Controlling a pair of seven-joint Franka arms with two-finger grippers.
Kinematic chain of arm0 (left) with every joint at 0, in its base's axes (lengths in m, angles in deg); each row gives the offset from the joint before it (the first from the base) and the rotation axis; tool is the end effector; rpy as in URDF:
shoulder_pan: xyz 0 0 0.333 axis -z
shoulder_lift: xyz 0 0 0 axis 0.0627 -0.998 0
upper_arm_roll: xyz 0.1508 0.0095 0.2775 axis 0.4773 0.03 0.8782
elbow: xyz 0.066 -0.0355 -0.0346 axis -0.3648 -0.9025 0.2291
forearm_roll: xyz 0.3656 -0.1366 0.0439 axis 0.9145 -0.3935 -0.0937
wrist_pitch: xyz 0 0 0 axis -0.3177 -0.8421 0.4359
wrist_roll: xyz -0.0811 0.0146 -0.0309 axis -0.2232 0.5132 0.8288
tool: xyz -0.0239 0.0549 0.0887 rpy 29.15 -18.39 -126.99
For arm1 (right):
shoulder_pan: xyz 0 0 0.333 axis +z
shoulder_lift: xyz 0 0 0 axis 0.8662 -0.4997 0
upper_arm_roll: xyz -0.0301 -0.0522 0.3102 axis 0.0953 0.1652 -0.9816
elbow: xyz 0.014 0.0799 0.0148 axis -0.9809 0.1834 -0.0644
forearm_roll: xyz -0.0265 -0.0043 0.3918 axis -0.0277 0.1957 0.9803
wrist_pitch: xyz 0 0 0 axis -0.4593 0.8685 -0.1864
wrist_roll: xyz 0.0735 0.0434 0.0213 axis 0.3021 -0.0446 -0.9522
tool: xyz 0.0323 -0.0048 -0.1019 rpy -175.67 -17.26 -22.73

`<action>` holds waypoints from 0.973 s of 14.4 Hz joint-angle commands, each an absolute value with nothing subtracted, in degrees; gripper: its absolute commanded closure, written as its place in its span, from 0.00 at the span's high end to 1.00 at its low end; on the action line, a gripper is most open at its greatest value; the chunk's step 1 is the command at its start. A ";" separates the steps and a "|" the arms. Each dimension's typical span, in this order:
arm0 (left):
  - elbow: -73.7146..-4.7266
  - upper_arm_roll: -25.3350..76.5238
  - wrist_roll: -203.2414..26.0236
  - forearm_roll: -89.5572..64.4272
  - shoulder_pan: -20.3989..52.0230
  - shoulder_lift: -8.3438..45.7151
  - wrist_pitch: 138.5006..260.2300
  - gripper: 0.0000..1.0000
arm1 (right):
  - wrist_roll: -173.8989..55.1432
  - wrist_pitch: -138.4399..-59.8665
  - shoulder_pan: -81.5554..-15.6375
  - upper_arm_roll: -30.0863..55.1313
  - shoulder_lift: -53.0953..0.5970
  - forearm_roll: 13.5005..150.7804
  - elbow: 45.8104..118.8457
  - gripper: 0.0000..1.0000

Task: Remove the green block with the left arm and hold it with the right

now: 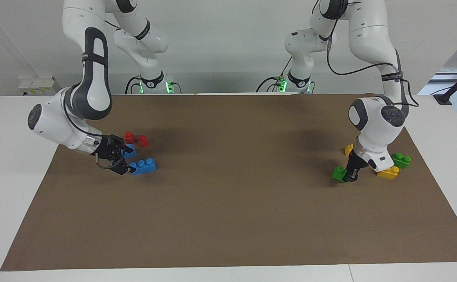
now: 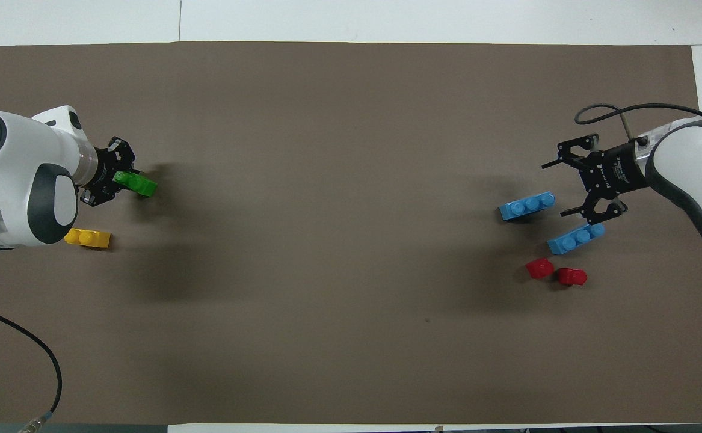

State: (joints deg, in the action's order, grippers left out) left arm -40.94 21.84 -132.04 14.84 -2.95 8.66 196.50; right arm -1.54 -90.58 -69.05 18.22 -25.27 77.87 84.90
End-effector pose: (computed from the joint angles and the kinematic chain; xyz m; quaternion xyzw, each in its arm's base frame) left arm 0.6261 0.0016 0.3152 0.8753 0.4817 0.0331 0.0257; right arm 0.5982 -0.0472 0.3804 -0.8043 0.5469 0.1682 0.1605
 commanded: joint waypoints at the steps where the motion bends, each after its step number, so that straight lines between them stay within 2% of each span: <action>1: -39.80 21.68 -130.73 17.14 -3.61 6.33 198.01 0.00 | -1.45 -84.32 -67.50 17.88 -21.46 71.09 80.64 1.00; 2: -39.80 21.59 -130.73 17.14 -3.44 6.33 198.00 0.61 | -3.02 -81.69 -66.88 17.79 -20.76 68.63 78.44 1.00; 3: -39.54 21.59 -130.30 17.23 -3.35 6.33 197.57 1.00 | -6.61 -79.05 -65.92 17.70 -19.71 66.34 76.68 1.00; 7: -38.48 21.50 -129.50 17.23 -3.26 7.73 195.73 1.00 | -28.12 -73.85 -62.49 17.61 -11.63 57.63 75.96 1.00; 9: -35.60 21.42 -128.02 17.23 -3.17 8.44 191.26 1.00 | -36.40 -72.09 -61.78 17.53 -8.81 55.17 75.87 1.00; 11: -32.26 21.24 -127.66 17.23 -2.82 8.97 186.77 1.00 | -45.01 -72.43 -60.99 17.53 -7.40 53.40 75.96 1.00; 14: -29.26 21.06 -124.69 17.23 -2.73 10.64 181.58 1.00 | -46.11 -73.83 -60.46 17.53 -7.30 53.22 76.40 1.00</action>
State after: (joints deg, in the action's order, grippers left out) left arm -31.19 21.13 -127.40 16.32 -2.83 9.31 185.72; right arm -44.10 -72.33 -60.45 17.79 -7.37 54.50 75.29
